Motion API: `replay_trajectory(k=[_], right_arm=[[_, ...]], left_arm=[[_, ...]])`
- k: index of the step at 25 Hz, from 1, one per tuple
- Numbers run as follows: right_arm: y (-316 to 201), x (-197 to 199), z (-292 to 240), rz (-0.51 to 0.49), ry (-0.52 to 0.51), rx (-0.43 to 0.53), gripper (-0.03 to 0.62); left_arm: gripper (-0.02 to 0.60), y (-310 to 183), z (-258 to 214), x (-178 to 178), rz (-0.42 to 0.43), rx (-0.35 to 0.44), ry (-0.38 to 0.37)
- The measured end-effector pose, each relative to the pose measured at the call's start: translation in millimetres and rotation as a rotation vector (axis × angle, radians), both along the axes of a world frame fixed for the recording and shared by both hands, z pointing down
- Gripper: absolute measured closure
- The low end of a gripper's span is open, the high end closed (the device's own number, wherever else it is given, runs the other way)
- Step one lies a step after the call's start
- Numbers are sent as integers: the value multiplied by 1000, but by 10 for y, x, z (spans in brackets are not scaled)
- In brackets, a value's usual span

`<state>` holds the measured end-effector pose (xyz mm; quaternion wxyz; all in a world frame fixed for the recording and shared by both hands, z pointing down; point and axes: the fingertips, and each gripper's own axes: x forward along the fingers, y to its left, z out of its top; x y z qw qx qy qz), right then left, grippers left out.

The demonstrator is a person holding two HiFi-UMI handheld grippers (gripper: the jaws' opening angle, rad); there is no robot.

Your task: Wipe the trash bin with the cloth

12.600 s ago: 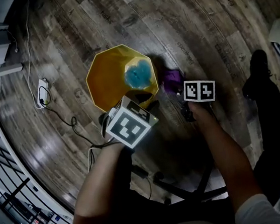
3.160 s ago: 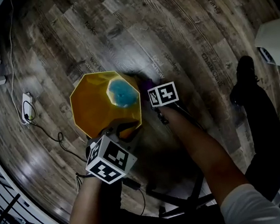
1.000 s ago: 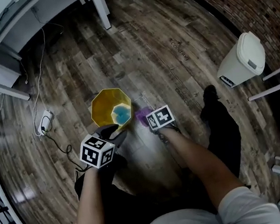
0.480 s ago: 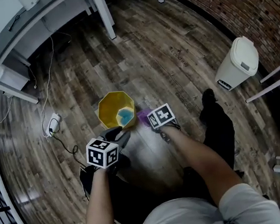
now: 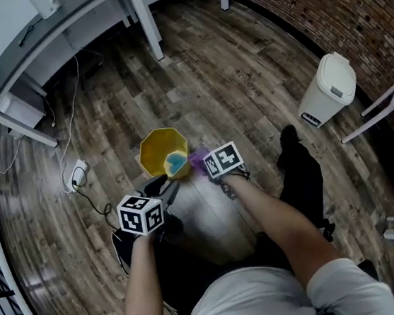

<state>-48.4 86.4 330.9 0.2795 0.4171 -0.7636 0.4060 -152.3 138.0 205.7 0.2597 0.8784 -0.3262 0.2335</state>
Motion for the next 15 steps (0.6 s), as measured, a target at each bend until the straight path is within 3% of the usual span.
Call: replay_trajectory(k=[15], right_arm=[[204,-91,-513,40,-62,71,431]], left_arm=[[428,232,-334,-42,-56,43,42]])
